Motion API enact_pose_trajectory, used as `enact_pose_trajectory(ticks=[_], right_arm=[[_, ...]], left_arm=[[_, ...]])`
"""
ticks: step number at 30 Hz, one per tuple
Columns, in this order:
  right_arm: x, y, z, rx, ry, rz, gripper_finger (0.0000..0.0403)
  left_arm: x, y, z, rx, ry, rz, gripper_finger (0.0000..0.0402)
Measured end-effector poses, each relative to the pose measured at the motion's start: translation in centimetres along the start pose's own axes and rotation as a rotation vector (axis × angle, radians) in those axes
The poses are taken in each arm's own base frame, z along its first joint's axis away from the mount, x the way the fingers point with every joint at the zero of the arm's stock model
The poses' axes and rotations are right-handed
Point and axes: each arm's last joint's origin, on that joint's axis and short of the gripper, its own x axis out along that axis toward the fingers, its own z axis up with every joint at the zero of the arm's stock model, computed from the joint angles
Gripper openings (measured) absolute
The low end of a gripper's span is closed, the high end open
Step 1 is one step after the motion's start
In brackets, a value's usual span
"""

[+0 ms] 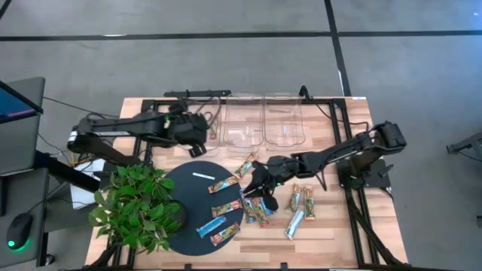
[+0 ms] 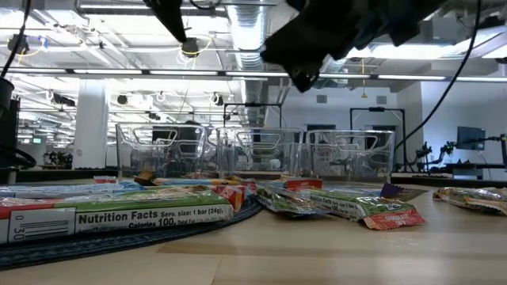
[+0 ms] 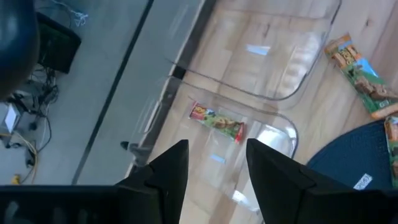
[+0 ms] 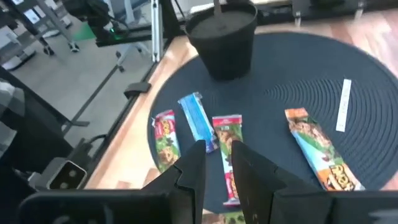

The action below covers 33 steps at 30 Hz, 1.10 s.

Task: Pick and place Granola Bars by type
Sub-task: Put the yellow granola bar into the middle transparent bin

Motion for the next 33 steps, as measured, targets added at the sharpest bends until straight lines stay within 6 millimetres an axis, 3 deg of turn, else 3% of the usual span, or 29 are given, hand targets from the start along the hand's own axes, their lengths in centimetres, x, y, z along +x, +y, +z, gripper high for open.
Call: enact_pose_trajectory(ticks=[8,15,21,27,33], right_arm=[[1.5,-0.5,0.6,0.043,0.037,-0.016,0.0071],[0.4,-0.9,1.1,0.076,0.074,-0.058,0.0071],[0.7,0.0,0.5,0.137,0.129,0.057,0.0071],[1.0,1.7,0.1,-0.015,0.144,0.058,0.0071],[1.3,1.1,-0.1,-0.067,0.14,-0.009,0.0076]], left_arm=[[-2.1,2.1,-1.0,-0.059,-0.068,0.022,0.0157],[-2.2,2.0,-1.6,-0.03,-0.014,-0.052,0.0157],[-2.2,2.0,-1.6,-0.008,-0.01,-0.078,0.0157],[-2.2,2.0,-1.6,-0.006,-0.01,-0.076,0.0157],[-2.2,2.0,-1.6,-0.004,-0.01,-0.076,0.0157]])
